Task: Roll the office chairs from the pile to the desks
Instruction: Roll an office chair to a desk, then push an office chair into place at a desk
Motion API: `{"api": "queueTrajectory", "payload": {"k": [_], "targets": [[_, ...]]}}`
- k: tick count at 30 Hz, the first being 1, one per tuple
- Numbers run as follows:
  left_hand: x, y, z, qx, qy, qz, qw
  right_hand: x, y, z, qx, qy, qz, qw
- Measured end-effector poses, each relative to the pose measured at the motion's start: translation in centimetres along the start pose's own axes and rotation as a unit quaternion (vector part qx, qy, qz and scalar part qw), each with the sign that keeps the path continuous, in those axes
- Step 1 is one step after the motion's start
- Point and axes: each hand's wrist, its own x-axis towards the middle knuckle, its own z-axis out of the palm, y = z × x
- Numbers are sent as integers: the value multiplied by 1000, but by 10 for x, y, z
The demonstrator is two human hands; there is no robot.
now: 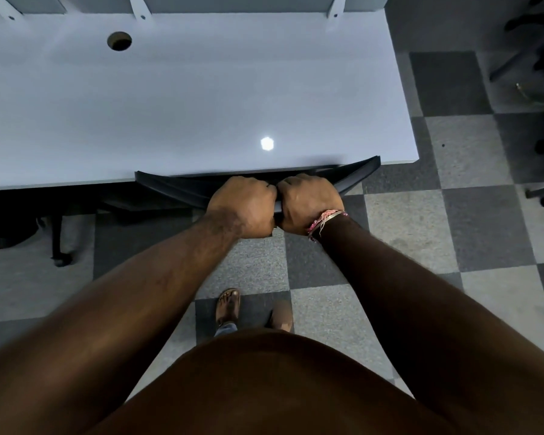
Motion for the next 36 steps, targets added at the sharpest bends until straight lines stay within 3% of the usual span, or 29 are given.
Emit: {"api": "queueTrajectory", "payload": {"k": [11,26,36], "targets": [[-11,7,-11,-36,-18,-28,999,-9,-10,-13,-1,-35,42,999],[-74,32,-49,-31,74,39,996,-81,-55,-48,7,89,128,988],[-113,96,-4,45,49,229,971,-195,-111,-16,17,-1,298,955]]}}
